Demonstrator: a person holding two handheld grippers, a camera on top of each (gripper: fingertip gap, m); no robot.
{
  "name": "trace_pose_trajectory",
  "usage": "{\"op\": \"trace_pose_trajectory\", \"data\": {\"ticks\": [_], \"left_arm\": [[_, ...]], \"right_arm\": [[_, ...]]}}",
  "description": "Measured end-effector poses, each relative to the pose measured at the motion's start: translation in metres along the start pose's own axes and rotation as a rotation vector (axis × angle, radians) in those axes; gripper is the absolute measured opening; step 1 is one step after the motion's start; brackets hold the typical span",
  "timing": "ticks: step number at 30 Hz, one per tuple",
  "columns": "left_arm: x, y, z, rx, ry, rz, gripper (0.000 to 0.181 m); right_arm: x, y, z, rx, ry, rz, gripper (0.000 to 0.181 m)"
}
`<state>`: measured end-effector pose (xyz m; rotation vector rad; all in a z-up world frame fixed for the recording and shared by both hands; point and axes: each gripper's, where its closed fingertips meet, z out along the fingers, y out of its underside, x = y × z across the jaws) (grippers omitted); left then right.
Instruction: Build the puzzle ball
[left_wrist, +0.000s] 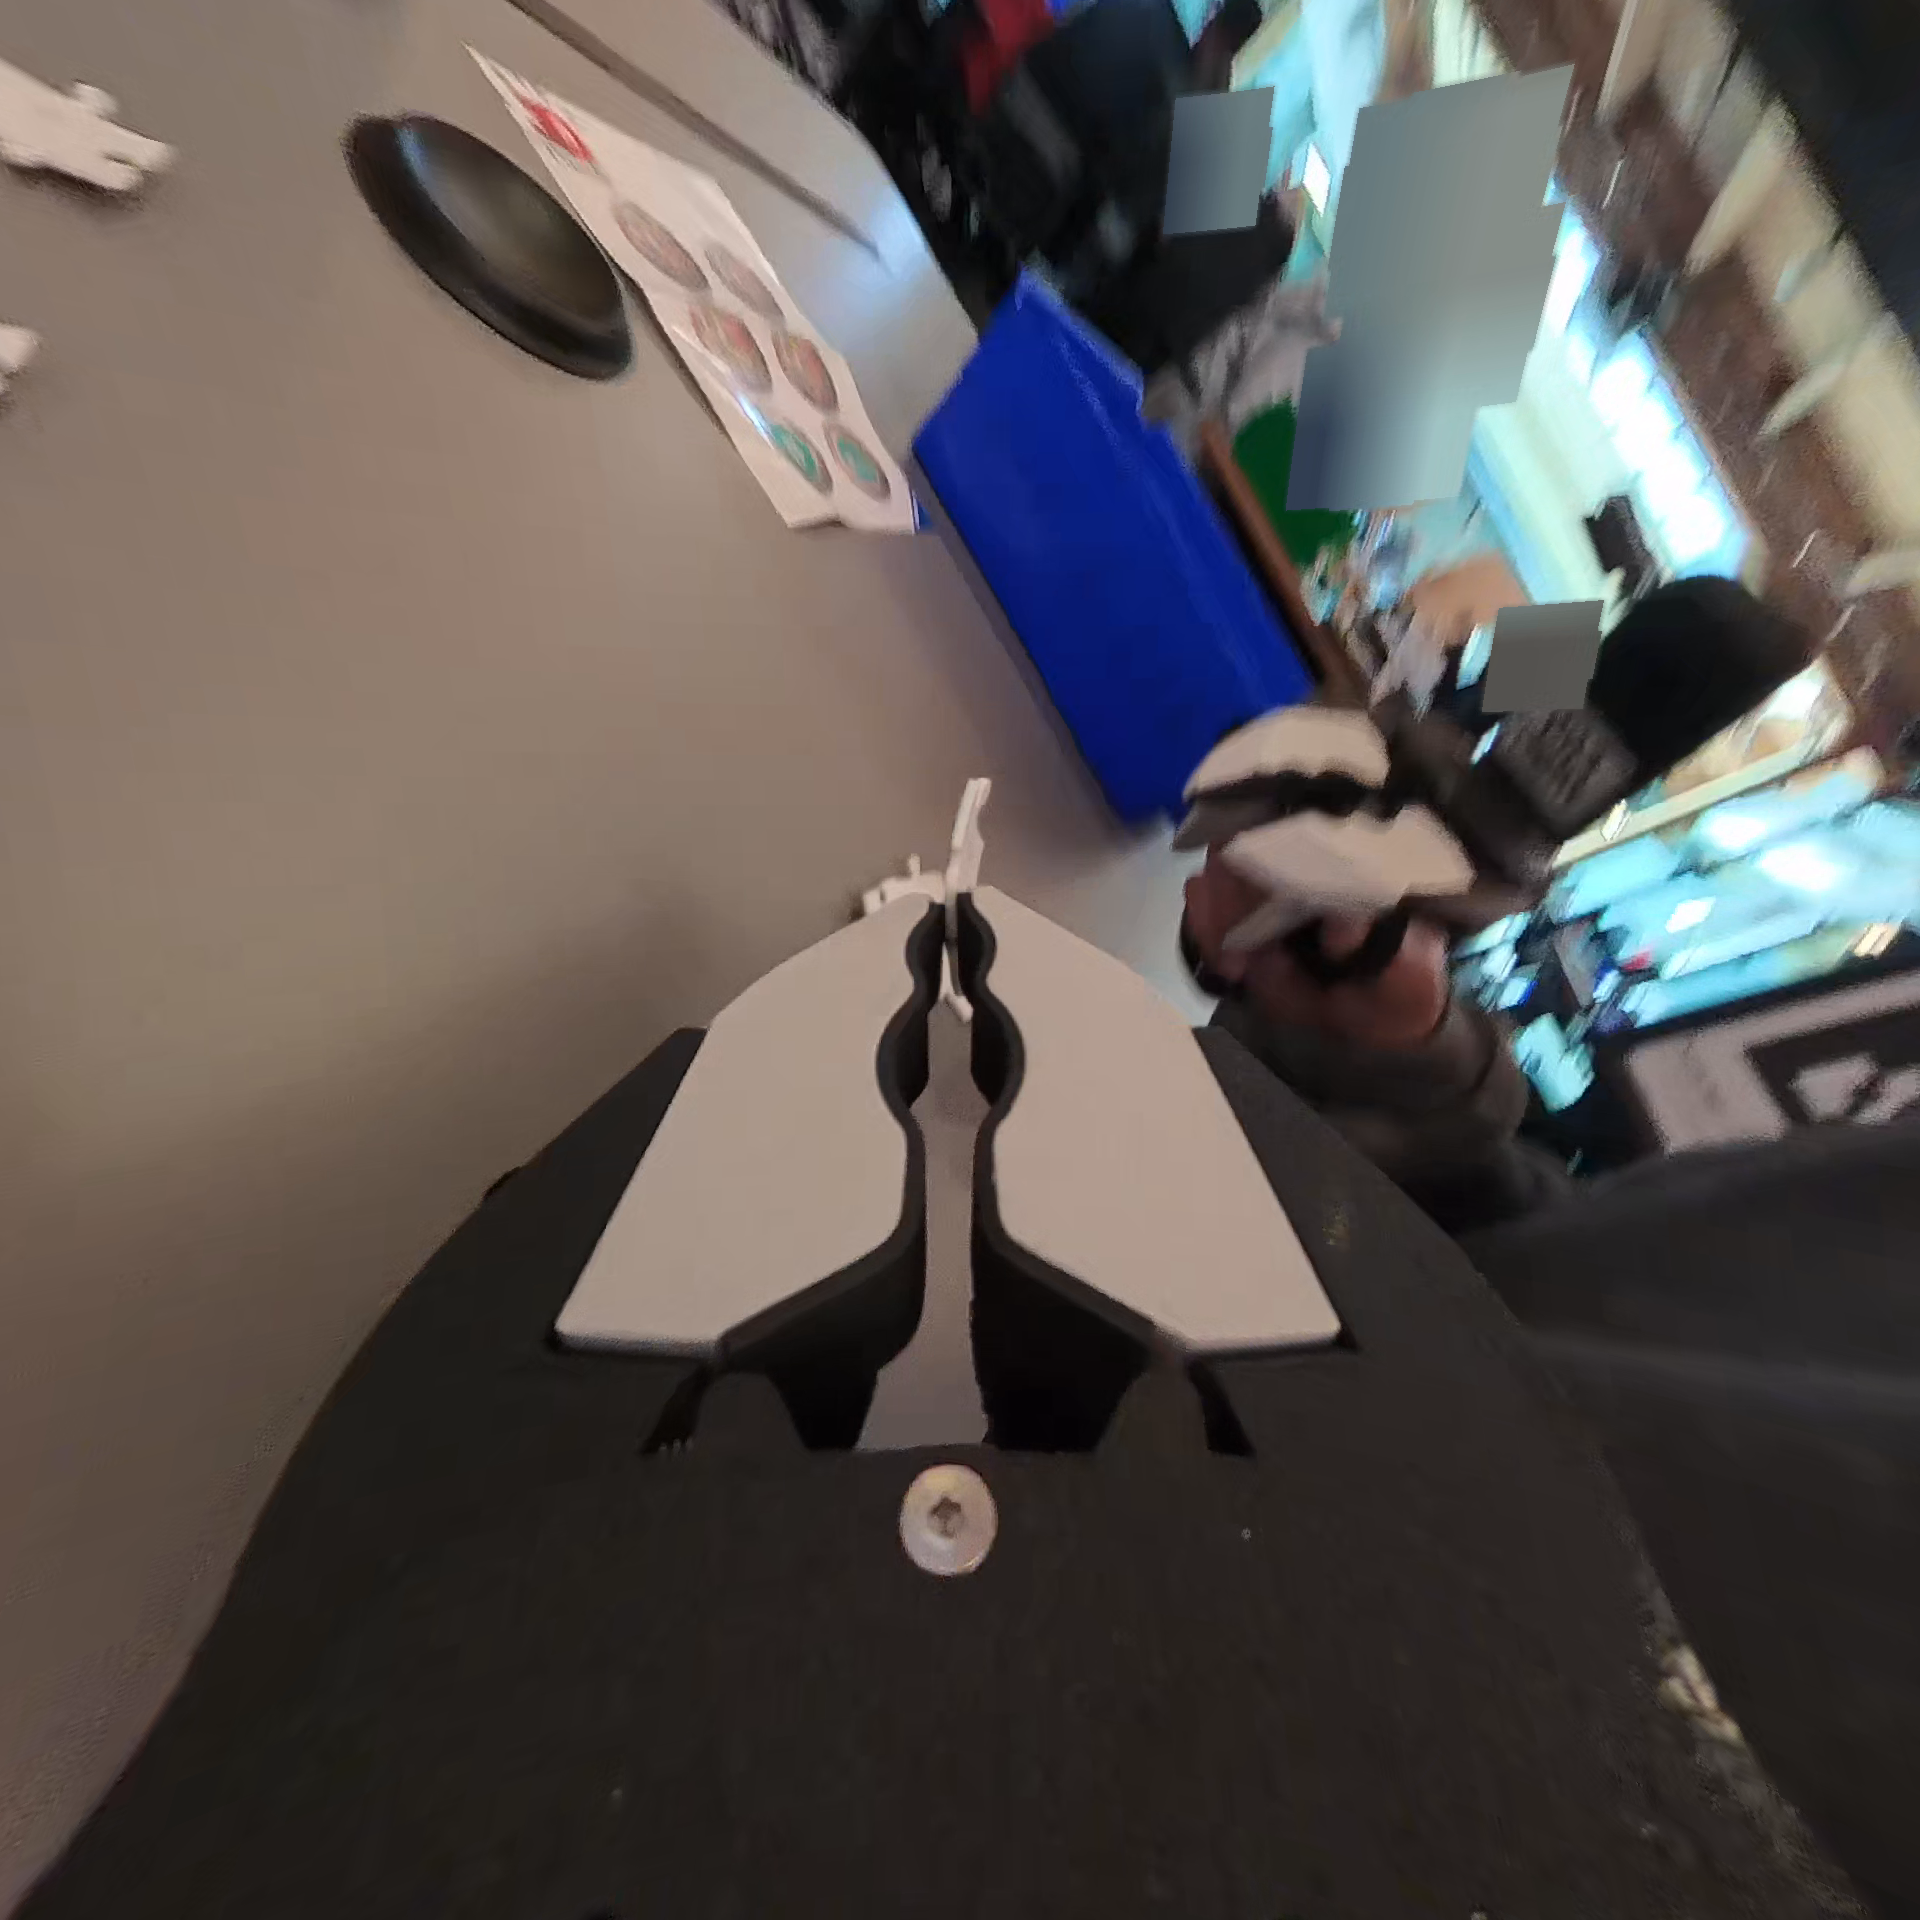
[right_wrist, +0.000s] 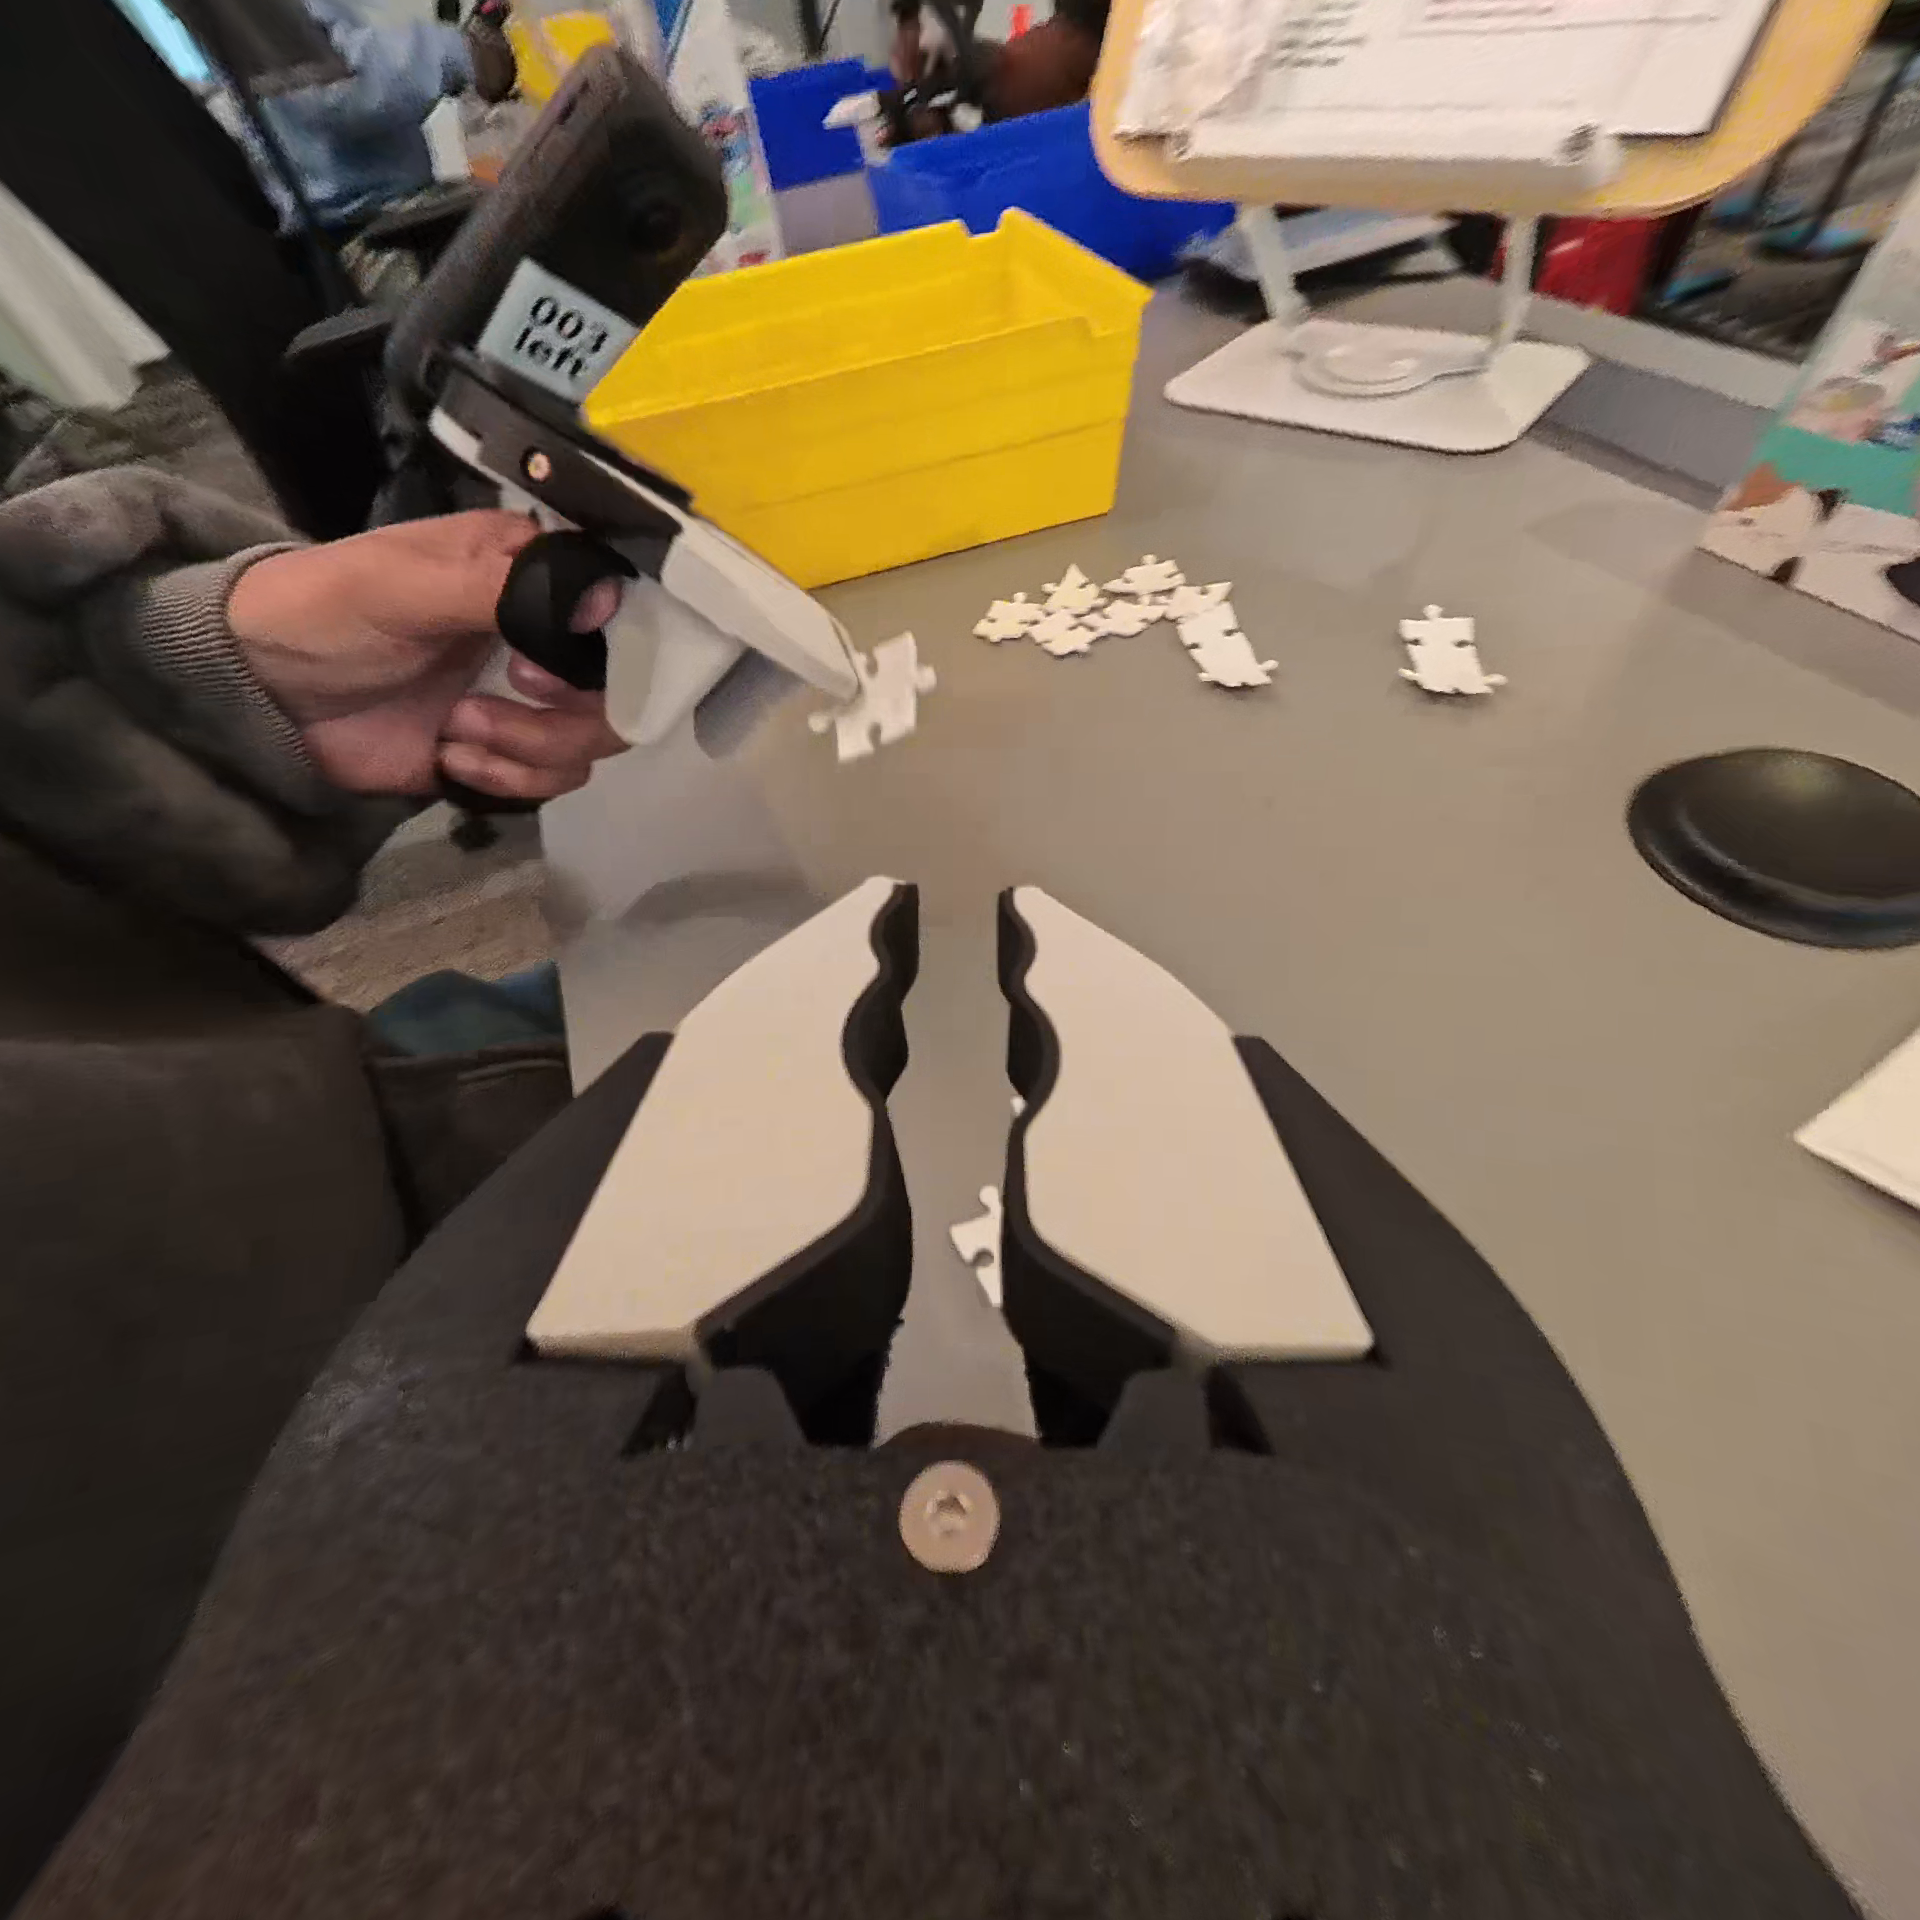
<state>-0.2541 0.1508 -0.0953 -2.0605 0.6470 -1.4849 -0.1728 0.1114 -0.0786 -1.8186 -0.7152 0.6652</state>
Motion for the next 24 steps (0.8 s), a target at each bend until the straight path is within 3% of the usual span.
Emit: {"op": "trace_pose_trajectory", "data": {"ticks": [4, 9, 12, 15, 19, 22, 24], "left_arm": [[-0.014, -0.006, -0.006, 0.182, -0.01, -0.146, 0.002], [-0.028, -0.016, -0.004, 0.219, -0.11, -0.105, 0.002], [-0.061, -0.055, -0.008, 0.208, -0.292, -0.078, 0.002], [-0.112, -0.119, -0.003, 0.221, -0.454, -0.065, 0.002], [-0.181, -0.192, 0.022, 0.222, -0.56, -0.147, 0.002], [-0.229, -0.215, 0.039, 0.211, -0.685, -0.216, 0.002], [-0.244, -0.217, 0.057, 0.202, -0.667, -0.314, 0.002]], "right_arm": [[-0.006, 0.017, -0.002, 0.003, 0.05, -0.046, 0.013], [-0.004, 0.015, -0.002, 0.019, 0.045, -0.048, 0.012], [0.0, 0.017, -0.005, 0.016, 0.05, -0.03, 0.012], [0.002, 0.019, -0.006, 0.011, 0.047, -0.024, 0.012], [0.0, 0.023, -0.004, -0.006, 0.034, -0.03, 0.012], [-0.003, 0.027, -0.001, -0.025, 0.021, -0.042, 0.012], [-0.005, 0.028, 0.0, -0.035, 0.015, -0.051, 0.011]]}}
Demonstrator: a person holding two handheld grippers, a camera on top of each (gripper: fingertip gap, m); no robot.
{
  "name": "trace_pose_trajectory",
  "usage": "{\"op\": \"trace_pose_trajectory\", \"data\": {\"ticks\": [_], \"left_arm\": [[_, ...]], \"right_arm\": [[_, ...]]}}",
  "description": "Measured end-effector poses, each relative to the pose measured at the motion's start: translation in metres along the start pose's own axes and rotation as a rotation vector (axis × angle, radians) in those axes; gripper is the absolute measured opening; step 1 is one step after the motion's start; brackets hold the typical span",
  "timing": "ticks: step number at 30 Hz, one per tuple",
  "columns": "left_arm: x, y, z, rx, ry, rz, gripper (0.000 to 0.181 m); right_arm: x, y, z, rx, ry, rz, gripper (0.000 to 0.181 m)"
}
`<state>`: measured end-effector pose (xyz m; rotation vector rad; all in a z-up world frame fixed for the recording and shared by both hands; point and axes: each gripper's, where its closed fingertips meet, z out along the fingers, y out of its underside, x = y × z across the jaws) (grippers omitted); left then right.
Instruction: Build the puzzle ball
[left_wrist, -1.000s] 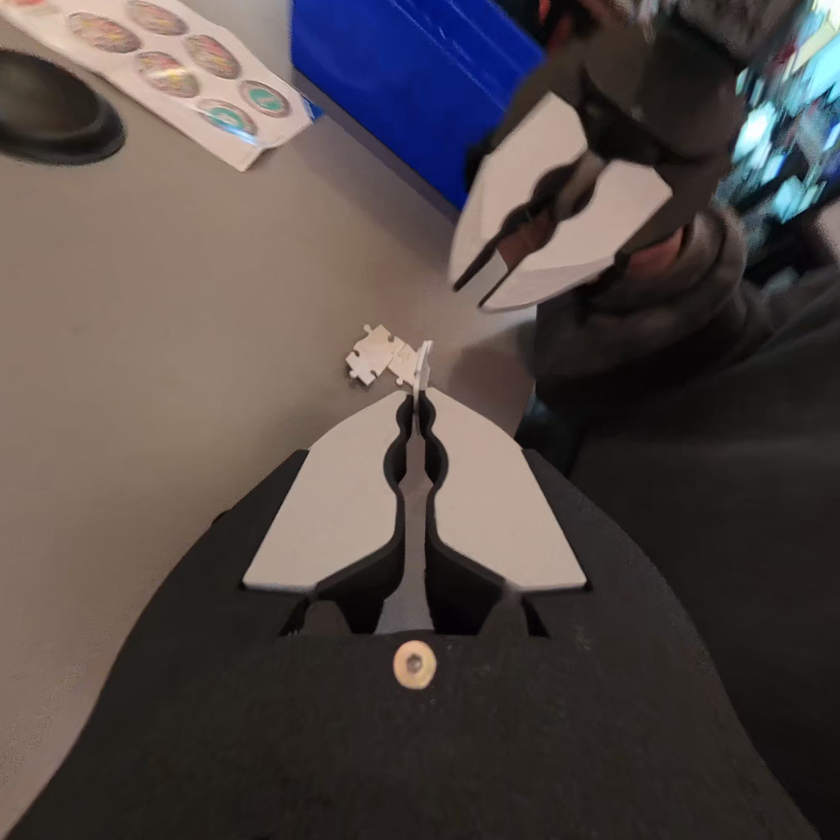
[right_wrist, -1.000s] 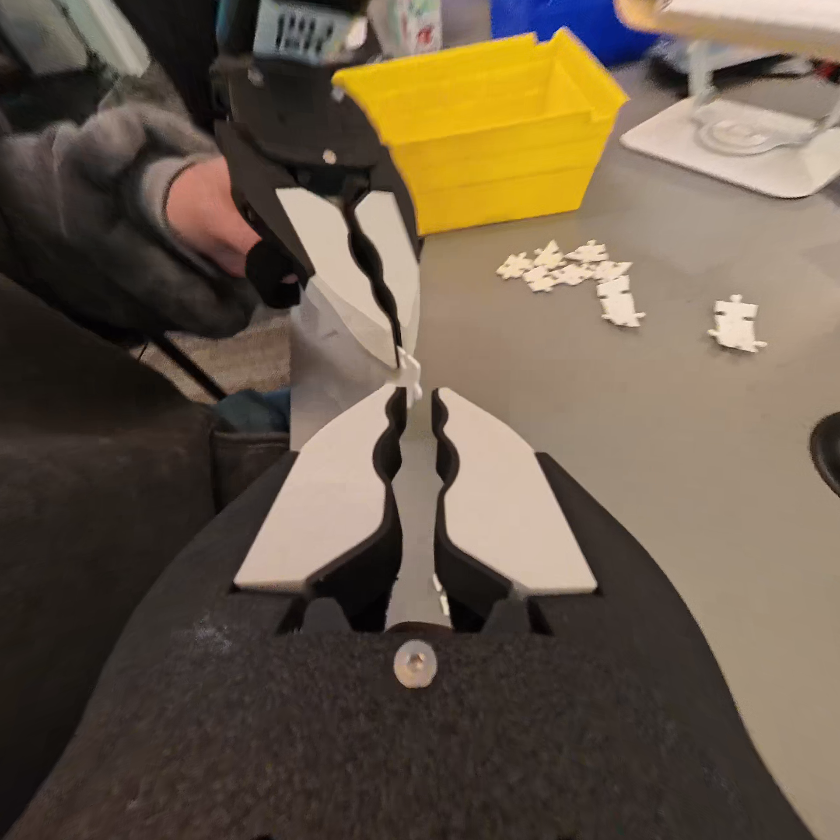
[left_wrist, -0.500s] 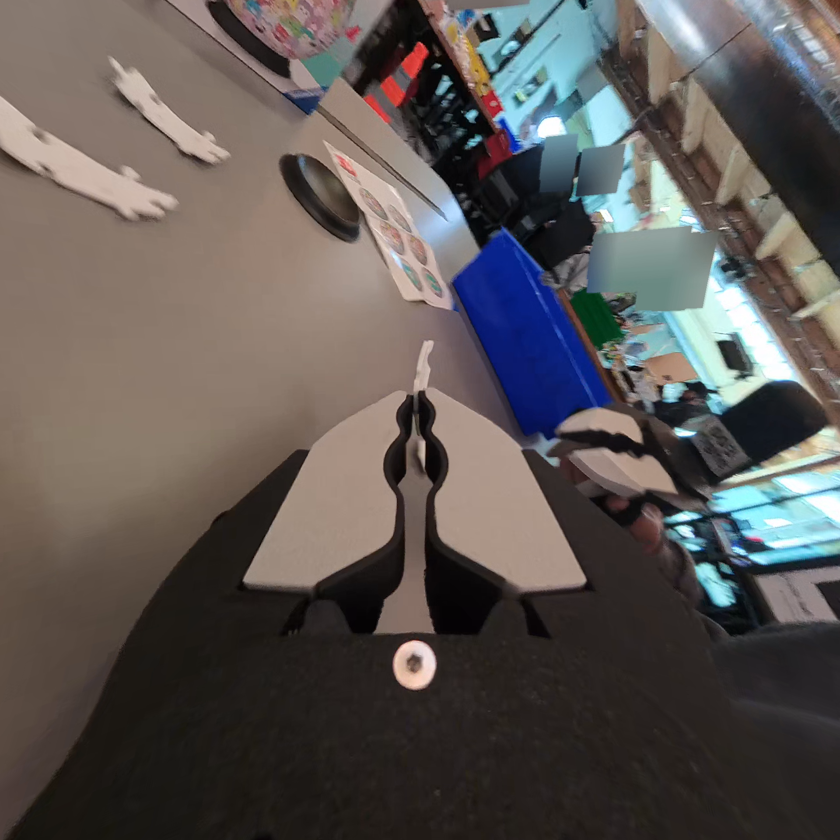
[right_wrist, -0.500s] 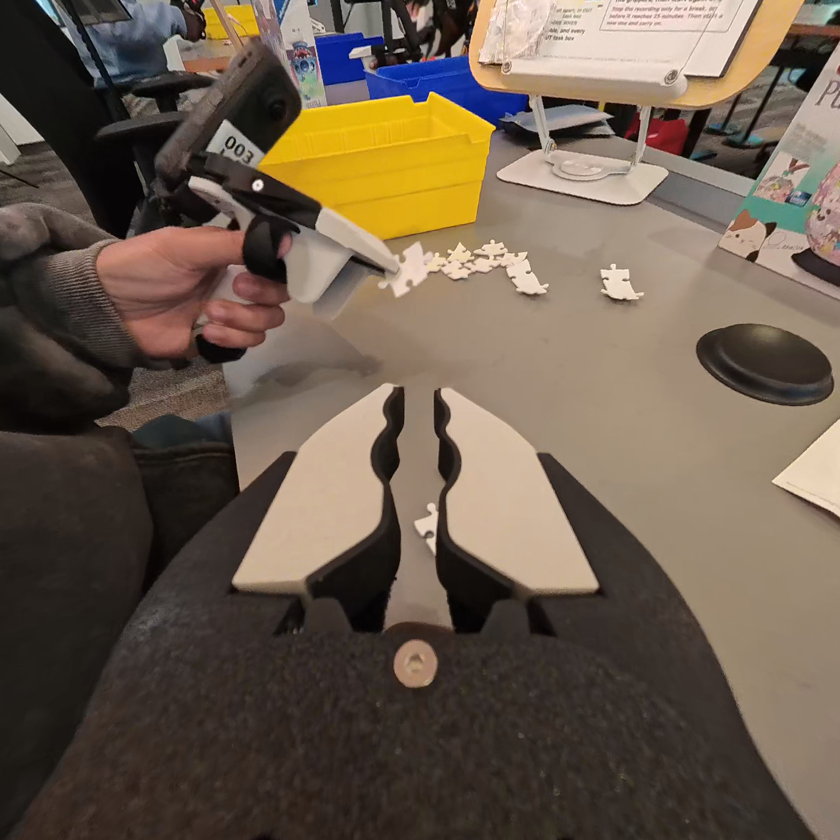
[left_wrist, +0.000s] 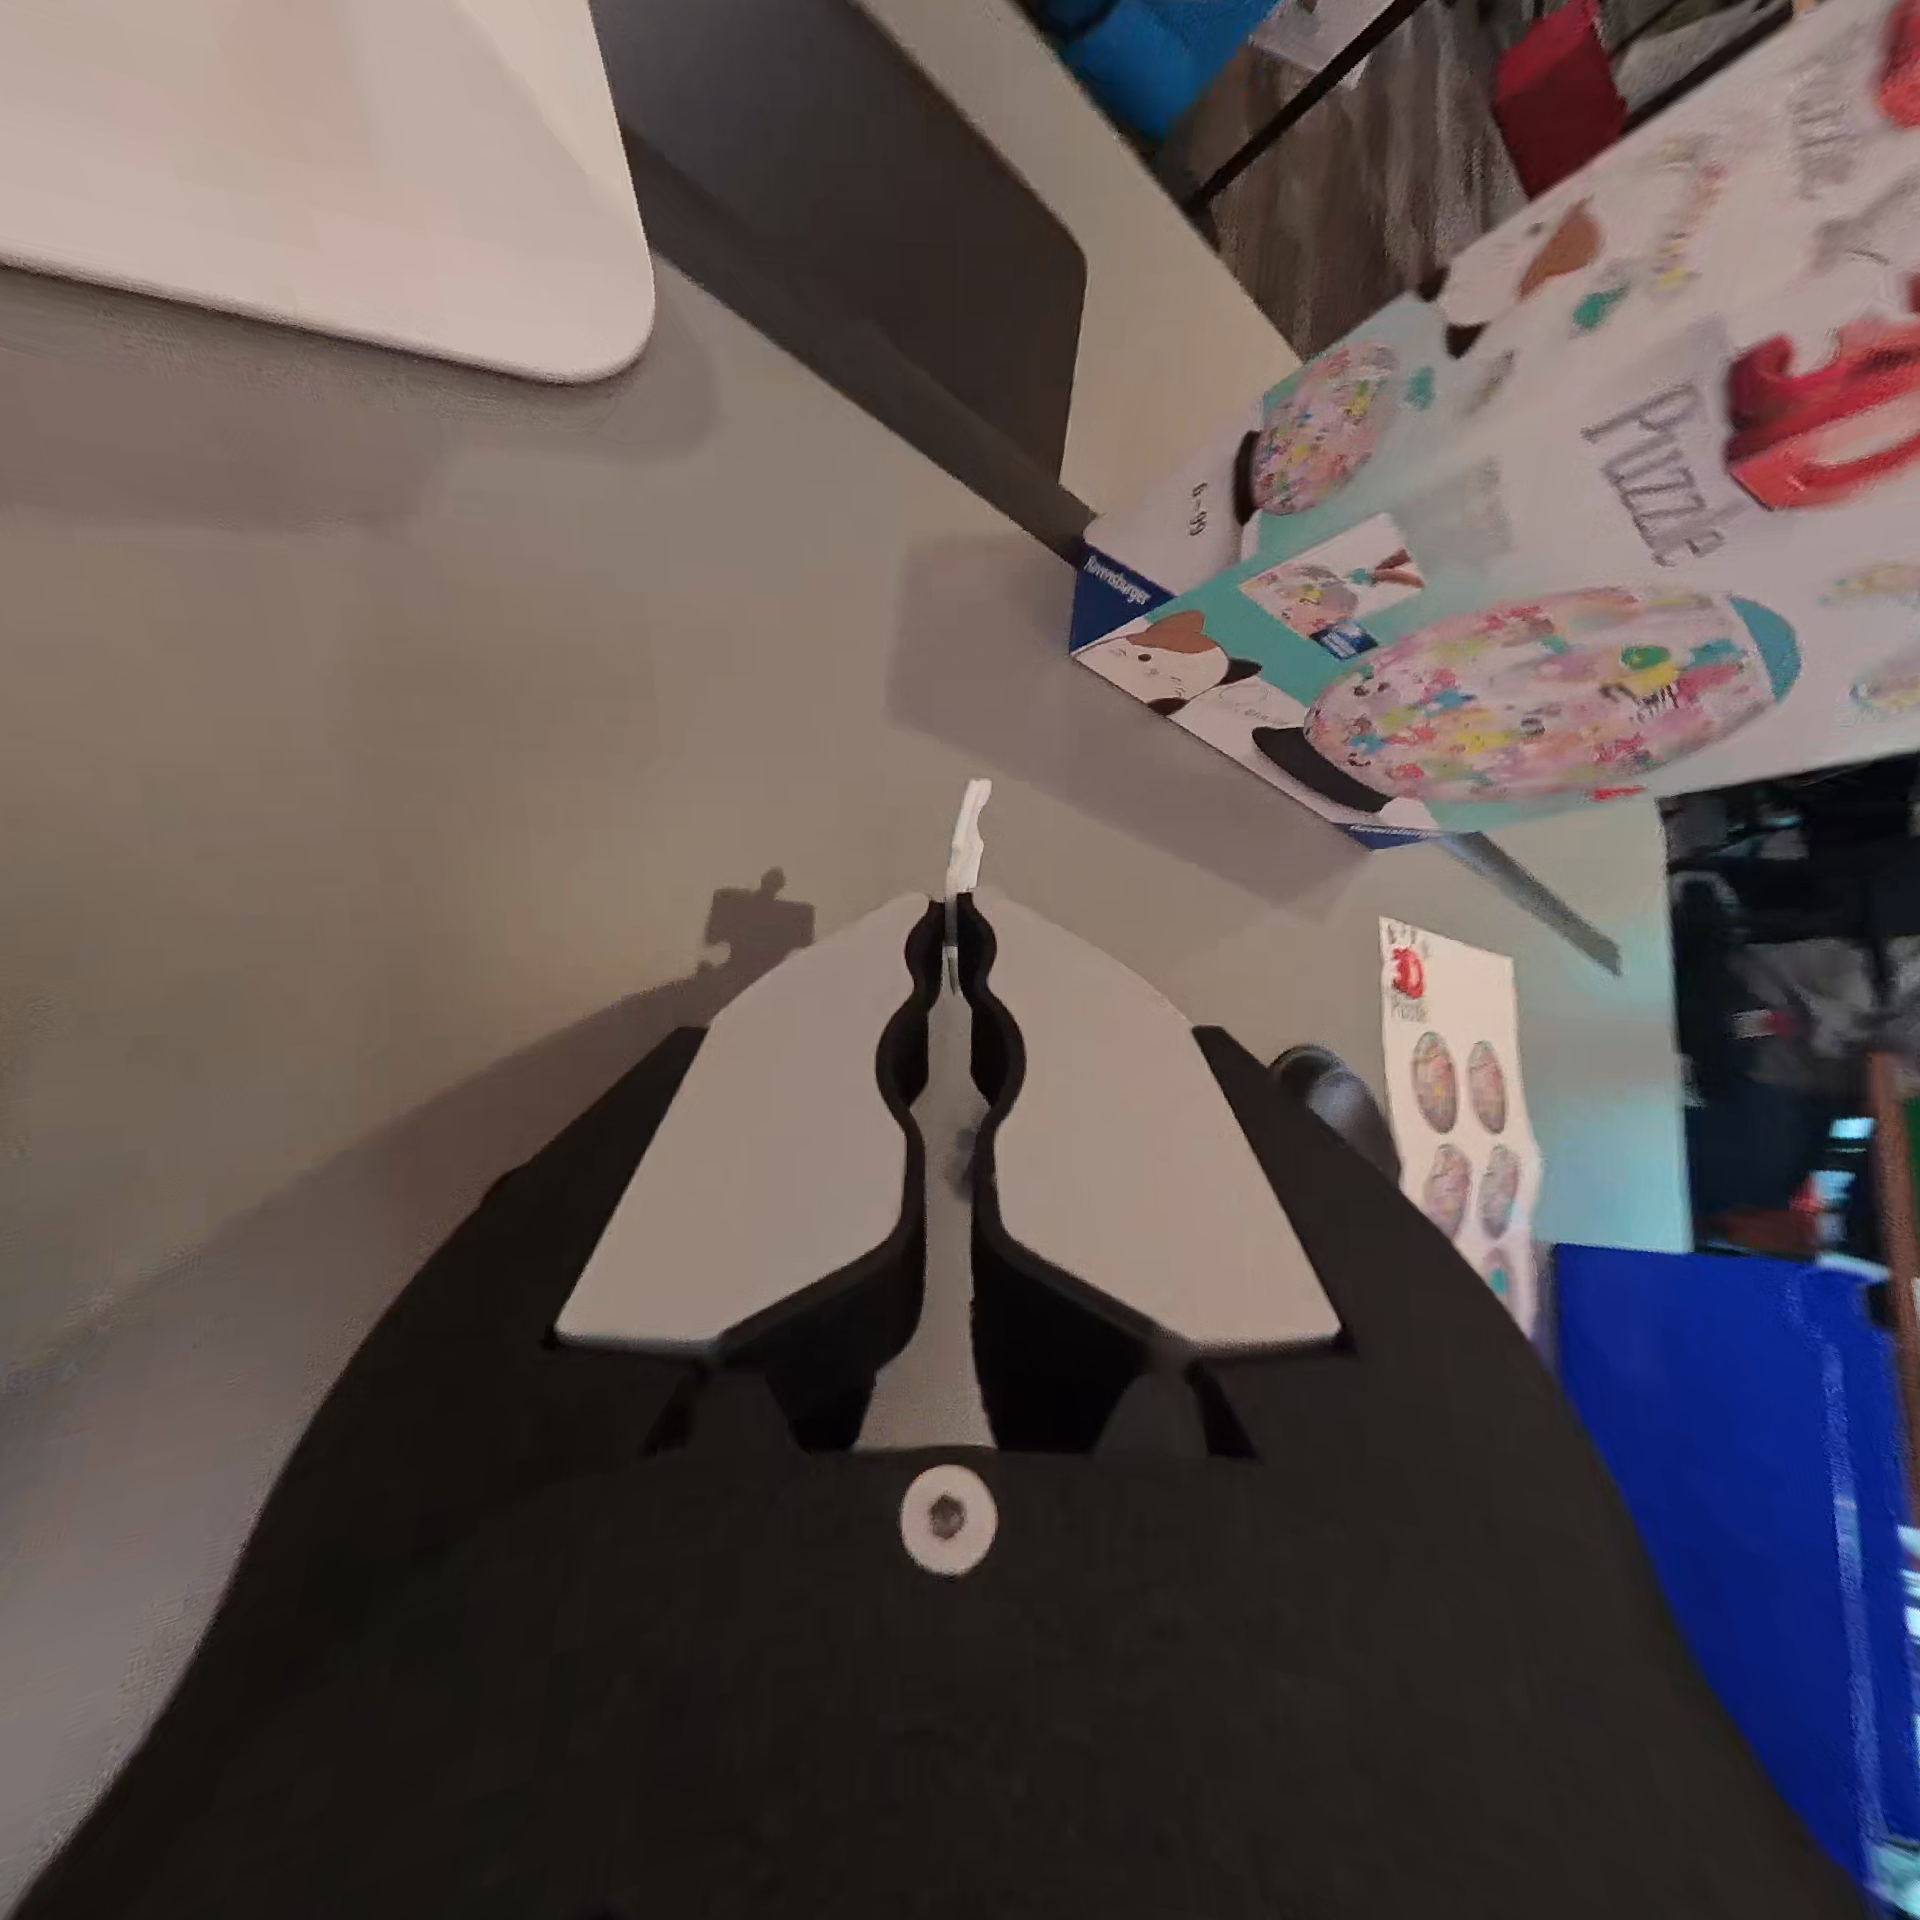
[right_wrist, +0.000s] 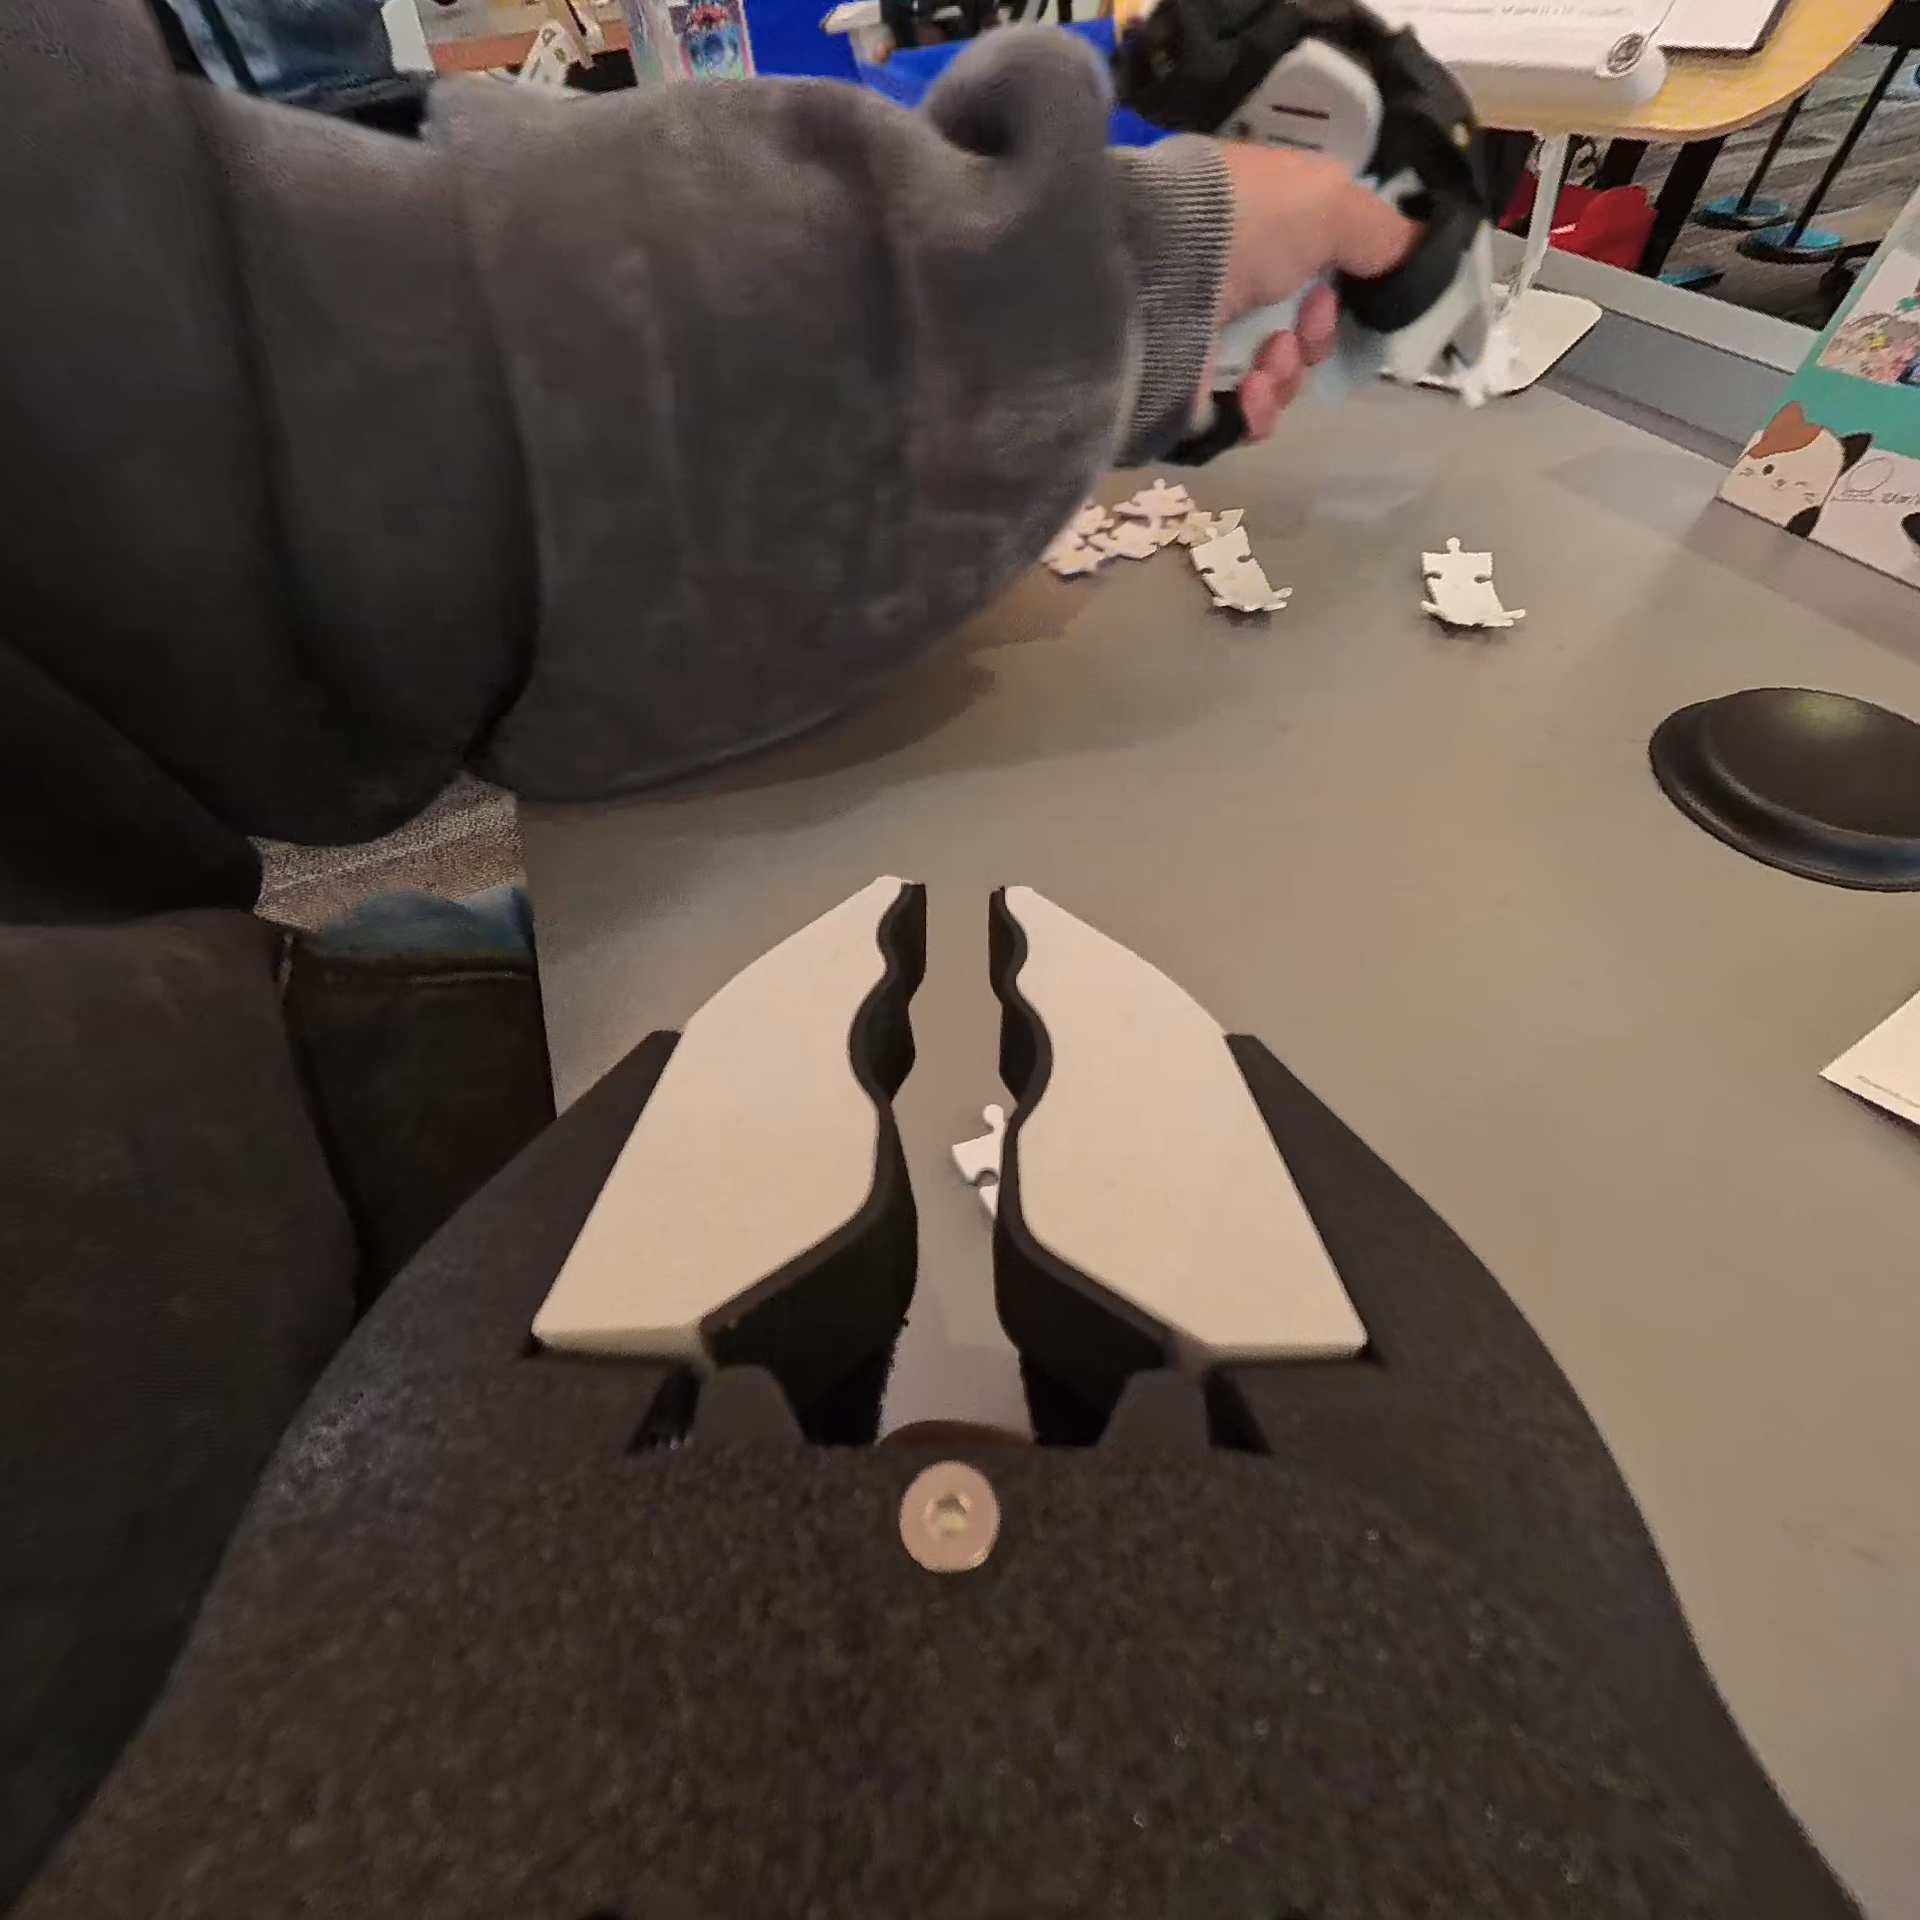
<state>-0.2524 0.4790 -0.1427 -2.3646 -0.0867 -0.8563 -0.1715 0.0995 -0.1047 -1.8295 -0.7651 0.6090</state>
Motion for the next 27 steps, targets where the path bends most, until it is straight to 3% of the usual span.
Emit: {"op": "trace_pose_trajectory", "data": {"ticks": [4, 8, 17, 19, 23, 25, 27], "left_arm": [[0.005, 0.007, 0.025, -0.059, 0.06, -0.186, 0.002], [-0.008, 0.011, 0.036, -0.083, 0.027, -0.275, 0.002], [-0.028, 0.015, 0.034, -0.068, -0.089, -0.214, 0.006], [-0.027, 0.016, 0.029, -0.069, -0.107, -0.159, 0.019], [-0.007, 0.018, -0.008, -0.013, -0.124, 0.054, 0.041], [0.018, 0.025, -0.045, 0.033, -0.071, 0.203, 0.046], [0.051, 0.046, -0.095, 0.061, 0.072, 0.343, 0.048]], "right_arm": [[-0.002, 0.001, 0.0, -0.007, -0.009, -0.012, 0.011], [-0.006, -0.004, -0.003, 0.025, -0.048, 0.022, 0.012], [-0.001, -0.007, -0.011, 0.046, -0.042, 0.028, 0.012], [-0.001, -0.006, -0.011, 0.041, -0.041, 0.027, 0.012], [0.003, -0.003, -0.012, 0.026, -0.021, 0.008, 0.012], [0.006, -0.003, -0.013, 0.019, -0.005, 0.001, 0.012], [0.011, -0.005, -0.016, 0.024, 0.014, -0.014, 0.012]]}}
